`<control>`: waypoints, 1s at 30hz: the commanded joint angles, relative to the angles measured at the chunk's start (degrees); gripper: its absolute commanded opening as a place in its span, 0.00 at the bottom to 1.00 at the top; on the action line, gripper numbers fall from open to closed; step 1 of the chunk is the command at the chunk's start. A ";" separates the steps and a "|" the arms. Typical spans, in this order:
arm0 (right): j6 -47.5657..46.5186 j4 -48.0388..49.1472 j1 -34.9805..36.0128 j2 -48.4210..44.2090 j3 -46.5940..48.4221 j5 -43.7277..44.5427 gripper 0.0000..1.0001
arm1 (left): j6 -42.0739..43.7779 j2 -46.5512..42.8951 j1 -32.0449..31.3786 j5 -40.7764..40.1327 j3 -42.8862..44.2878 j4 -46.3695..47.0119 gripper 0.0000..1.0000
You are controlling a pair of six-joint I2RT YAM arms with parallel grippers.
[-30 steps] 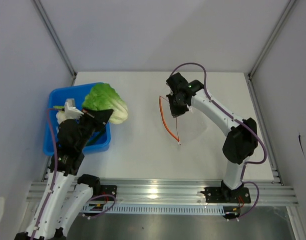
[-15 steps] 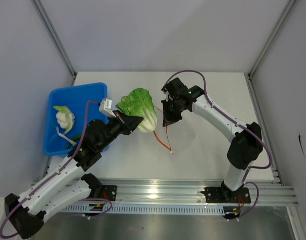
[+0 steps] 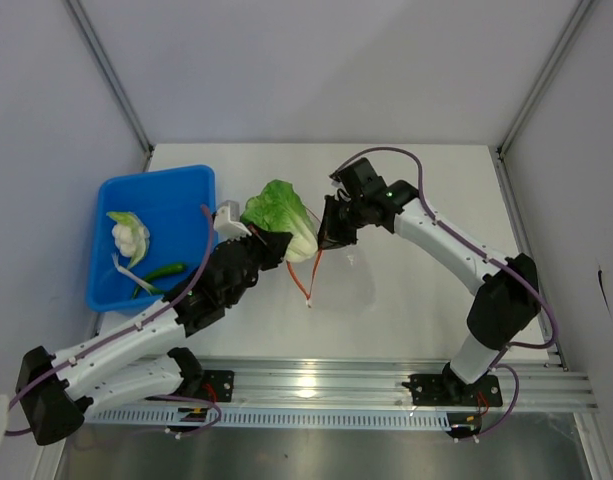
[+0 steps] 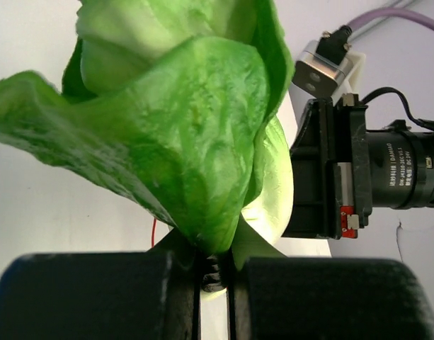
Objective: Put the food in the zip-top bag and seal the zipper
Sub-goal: Place the fake vegetable in the zipper food storage bag.
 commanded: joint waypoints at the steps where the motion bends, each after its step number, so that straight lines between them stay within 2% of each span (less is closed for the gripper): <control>1: 6.41 6.19 0.44 -4.84 0.57 -4.46 0.00 | -1.18 1.03 -1.08 -4.21 0.99 1.72 0.00; 7: 7.73 5.57 -0.70 -5.63 1.98 -2.17 0.00 | -0.12 4.72 -3.71 -7.99 3.44 -4.59 0.00; 12: 10.19 7.51 -1.50 -4.76 3.90 -3.23 0.00 | 3.12 5.86 -6.53 -9.74 1.42 -2.40 0.01; 21: 9.49 4.61 -3.69 -4.40 8.56 -3.40 0.00 | 5.85 4.64 -6.89 -12.74 -2.44 -2.31 0.00; 25: 9.49 5.75 -3.96 -4.40 8.83 -4.98 0.00 | 10.68 4.72 -7.50 -9.24 -3.06 2.60 0.01; 30: 8.27 5.93 -3.35 -3.08 8.66 -4.90 0.00 | 14.82 7.36 -8.82 -3.34 -0.60 4.28 0.01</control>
